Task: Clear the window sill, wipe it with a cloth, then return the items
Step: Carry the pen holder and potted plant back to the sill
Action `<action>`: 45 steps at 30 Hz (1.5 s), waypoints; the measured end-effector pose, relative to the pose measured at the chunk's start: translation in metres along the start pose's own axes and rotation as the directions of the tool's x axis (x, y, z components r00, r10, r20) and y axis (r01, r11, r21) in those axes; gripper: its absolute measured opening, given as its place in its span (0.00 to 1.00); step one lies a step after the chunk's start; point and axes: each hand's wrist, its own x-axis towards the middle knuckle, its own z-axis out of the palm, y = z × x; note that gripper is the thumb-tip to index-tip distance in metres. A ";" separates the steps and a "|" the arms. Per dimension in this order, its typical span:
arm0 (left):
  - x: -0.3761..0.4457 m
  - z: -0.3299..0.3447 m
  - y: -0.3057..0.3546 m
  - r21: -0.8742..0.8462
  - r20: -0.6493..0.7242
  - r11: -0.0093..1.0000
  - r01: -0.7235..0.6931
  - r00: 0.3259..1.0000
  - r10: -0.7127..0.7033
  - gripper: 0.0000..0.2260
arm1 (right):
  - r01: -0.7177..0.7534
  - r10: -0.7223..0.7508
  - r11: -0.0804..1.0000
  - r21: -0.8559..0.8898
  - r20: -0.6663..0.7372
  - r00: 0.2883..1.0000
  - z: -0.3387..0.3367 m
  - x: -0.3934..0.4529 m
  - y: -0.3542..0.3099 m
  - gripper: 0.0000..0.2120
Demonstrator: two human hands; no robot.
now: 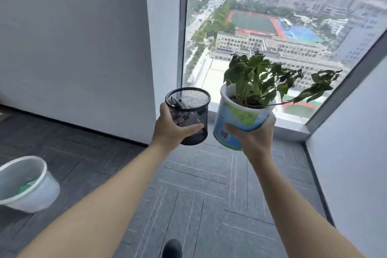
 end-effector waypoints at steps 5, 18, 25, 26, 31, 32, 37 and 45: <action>0.104 0.045 0.005 -0.030 0.095 0.999 -0.016 0.995 0.018 0.33 | 0.003 -0.003 1.000 0.005 -0.107 0.994 -0.001 0.092 0.018 0.39; 0.300 0.190 -0.025 0.052 0.177 0.999 -0.016 0.984 0.007 0.38 | -0.069 0.048 0.995 -0.070 -0.270 0.962 -0.022 0.288 0.112 0.43; 0.424 0.311 -0.069 0.115 0.145 0.990 0.083 0.984 -0.100 0.31 | -0.226 0.200 0.971 -0.077 -0.253 0.946 -0.039 0.436 0.208 0.44; 0.434 0.319 -0.071 0.111 0.143 0.989 0.093 0.984 -0.109 0.31 | -0.235 0.208 0.968 -0.089 -0.243 0.947 -0.040 0.447 0.214 0.44; 0.517 0.378 -0.102 0.121 0.126 0.981 0.150 0.978 -0.166 0.30 | -0.295 0.264 0.945 -0.140 -0.201 0.943 -0.043 0.539 0.271 0.39; 0.534 0.389 -0.111 0.119 0.131 0.979 0.163 0.975 -0.179 0.30 | -0.297 0.270 0.943 -0.149 -0.180 0.946 -0.041 0.555 0.283 0.38; 0.618 0.441 -0.169 0.135 0.177 0.965 0.225 0.953 -0.247 0.31 | -0.337 0.313 0.929 -0.152 -0.162 0.936 -0.021 0.630 0.355 0.35; 0.732 0.519 -0.290 0.205 0.233 0.947 0.247 0.927 -0.293 0.34 | -0.428 0.399 0.892 -0.147 -0.190 0.897 0.025 0.726 0.511 0.36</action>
